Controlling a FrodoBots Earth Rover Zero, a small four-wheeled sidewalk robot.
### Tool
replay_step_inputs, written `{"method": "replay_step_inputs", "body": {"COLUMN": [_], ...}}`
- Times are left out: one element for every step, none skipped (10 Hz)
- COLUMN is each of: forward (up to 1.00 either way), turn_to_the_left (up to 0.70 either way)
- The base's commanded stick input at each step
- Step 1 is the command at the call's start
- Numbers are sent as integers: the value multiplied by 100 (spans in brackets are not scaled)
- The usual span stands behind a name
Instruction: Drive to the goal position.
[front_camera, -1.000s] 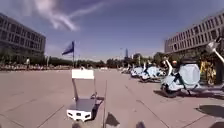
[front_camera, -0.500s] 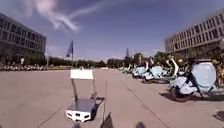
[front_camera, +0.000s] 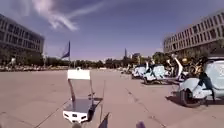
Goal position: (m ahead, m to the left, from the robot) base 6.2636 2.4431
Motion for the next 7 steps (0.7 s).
{"method": "replay_step_inputs", "body": {"forward": [70, 70, 70, 70, 70, 70, 70], "turn_to_the_left": [6, -5, -7, -7, -7, -1, 7]}}
